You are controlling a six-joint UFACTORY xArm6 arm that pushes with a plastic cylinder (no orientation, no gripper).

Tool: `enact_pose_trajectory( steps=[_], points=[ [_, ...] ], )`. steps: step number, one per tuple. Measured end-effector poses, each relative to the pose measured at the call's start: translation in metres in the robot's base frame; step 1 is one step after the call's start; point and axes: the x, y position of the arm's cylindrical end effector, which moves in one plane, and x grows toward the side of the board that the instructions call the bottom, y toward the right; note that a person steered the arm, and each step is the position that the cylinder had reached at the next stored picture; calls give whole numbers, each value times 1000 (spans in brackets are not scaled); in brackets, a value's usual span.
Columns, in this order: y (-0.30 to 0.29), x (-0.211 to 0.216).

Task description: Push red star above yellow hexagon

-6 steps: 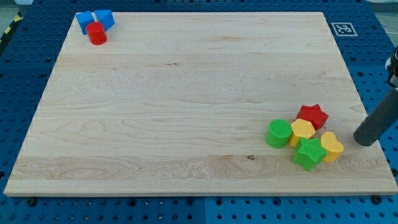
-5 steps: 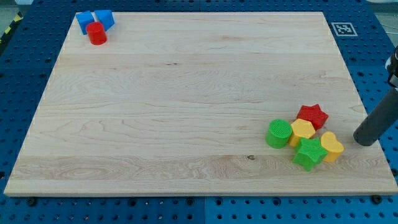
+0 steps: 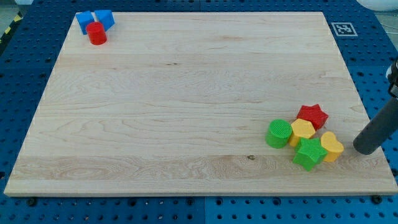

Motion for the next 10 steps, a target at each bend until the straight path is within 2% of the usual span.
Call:
enact_pose_trajectory(
  steps=[4, 7, 9, 10],
  points=[
    [-20, -20],
    [-54, -49],
    [-105, -82],
    [-108, -81]
  ],
)
